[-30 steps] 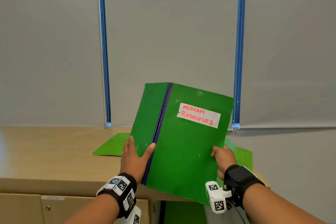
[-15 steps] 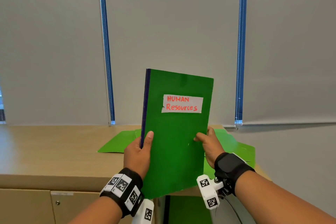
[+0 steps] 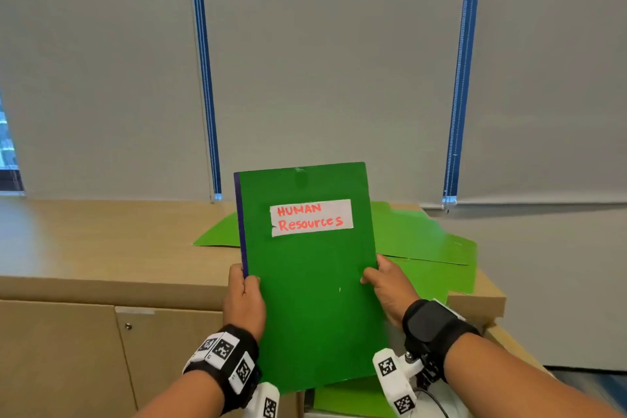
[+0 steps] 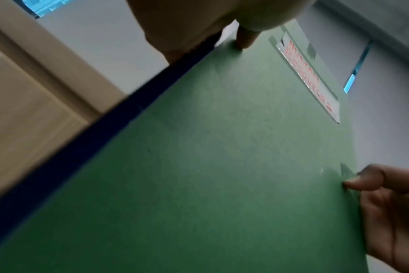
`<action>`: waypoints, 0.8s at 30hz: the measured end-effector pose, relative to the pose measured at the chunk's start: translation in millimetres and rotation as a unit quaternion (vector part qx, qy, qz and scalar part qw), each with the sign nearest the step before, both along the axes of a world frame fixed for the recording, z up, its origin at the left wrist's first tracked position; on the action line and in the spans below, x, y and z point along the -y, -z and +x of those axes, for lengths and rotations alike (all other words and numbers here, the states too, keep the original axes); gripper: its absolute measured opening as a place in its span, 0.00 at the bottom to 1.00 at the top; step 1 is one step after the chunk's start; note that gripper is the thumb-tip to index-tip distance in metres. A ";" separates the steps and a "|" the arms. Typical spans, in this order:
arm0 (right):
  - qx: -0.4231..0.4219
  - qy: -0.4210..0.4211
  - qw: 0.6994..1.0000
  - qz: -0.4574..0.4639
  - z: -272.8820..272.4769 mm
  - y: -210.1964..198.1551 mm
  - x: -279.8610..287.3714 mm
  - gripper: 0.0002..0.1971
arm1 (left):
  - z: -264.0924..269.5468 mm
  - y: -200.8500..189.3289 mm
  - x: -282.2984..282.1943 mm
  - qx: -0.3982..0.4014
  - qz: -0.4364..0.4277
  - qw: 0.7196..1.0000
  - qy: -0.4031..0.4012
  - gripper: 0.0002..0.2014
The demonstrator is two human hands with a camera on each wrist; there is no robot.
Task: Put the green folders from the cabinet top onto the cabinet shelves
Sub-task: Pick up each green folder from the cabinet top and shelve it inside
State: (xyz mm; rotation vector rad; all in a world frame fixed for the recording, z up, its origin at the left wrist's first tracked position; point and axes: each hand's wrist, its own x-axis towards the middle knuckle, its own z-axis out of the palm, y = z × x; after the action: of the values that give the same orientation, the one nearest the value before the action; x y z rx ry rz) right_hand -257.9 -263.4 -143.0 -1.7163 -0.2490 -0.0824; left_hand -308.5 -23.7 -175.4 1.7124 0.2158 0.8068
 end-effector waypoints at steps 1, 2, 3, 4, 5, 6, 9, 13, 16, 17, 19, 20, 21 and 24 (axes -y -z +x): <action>-0.015 0.000 1.000 -0.006 -2.8 12.7 3.8 0.13 | -2.9 13.5 2.2 -0.016 0.001 1.000 0.013 0.06; -0.026 -0.002 1.000 -0.010 -6.1 25.5 8.0 0.14 | -5.9 27.9 4.5 -0.033 0.002 0.999 0.025 0.07; -0.037 0.001 0.999 -0.018 -8.0 39.8 12.8 0.15 | -11.4 42.0 7.8 -0.054 0.003 0.998 0.040 0.09; -0.050 0.003 0.999 -0.021 -10.3 55.2 17.1 0.16 | -16.3 58.9 10.4 -0.075 0.007 0.996 0.057 0.11; -0.065 0.008 0.997 -0.028 -10.6 71.6 22.0 0.16 | -21.2 74.8 12.5 -0.097 0.011 0.992 0.076 0.12; -0.076 0.012 0.996 -0.036 -11.1 88.5 27.2 0.16 | -25.4 89.7 14.3 -0.119 0.014 0.988 0.094 0.12; -0.124 0.021 0.990 -0.063 -11.8 138.6 41.8 0.15 | -33.3 130.7 20.0 -0.181 0.026 0.973 0.139 0.12; -0.173 0.025 0.979 -0.103 -14.5 188.1 55.1 0.13 | -33.8 175.1 26.0 -0.243 0.058 0.955 0.161 0.09; -0.209 0.020 0.970 -0.120 -9.3 226.8 64.7 0.14 | -29.3 212.2 31.6 -0.292 0.082 0.938 0.166 0.09; -0.222 0.015 0.966 -0.132 -8.3 236.4 67.5 0.14 | -28.3 222.5 33.7 -0.305 0.090 0.933 0.166 0.09; -0.239 0.014 0.959 -0.149 -3.6 259.4 73.2 0.15 | -23.3 243.0 38.8 -0.327 0.106 0.925 0.164 0.07; -0.247 0.013 0.957 -0.153 -0.5 271.9 75.9 0.15 | -19.1 255.0 40.4 -0.335 0.114 0.921 0.165 0.07; -0.259 0.011 0.953 -0.159 0.1 278.4 77.8 0.15 | -16.3 262.5 42.5 -0.345 0.118 0.916 0.169 0.06; -0.289 0.002 0.942 -0.171 9.4 302.6 85.8 0.15 | -1.5 286.0 50.1 -0.377 0.116 0.898 0.194 0.06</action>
State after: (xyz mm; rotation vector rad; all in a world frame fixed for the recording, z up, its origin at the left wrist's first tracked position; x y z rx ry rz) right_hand -248.5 -349.1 -445.6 -2.0025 0.1903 0.4841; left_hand -309.9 -73.8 -461.4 2.1416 0.2933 -0.1674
